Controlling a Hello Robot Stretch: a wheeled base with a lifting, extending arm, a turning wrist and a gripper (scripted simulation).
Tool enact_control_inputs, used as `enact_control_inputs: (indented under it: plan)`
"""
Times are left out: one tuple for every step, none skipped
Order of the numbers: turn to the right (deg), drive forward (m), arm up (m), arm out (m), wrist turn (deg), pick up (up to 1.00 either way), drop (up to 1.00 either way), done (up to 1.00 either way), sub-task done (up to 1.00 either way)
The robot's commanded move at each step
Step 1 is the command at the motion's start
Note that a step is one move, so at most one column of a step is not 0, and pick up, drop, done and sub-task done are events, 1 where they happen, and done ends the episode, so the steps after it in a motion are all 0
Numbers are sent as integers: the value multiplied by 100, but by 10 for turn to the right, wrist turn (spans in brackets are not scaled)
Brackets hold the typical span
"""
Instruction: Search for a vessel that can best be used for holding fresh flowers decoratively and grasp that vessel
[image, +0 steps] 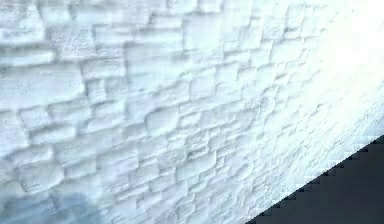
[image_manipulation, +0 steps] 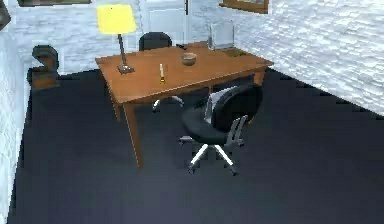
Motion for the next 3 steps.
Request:
enact_control_inputs:
  plan:
    - [-450,0,0,0,0,0,0,0,0]
    - [-450,0,0,0,0,0,0,0,0]
    - [-240,0,0,0,0,0,0,0,0]
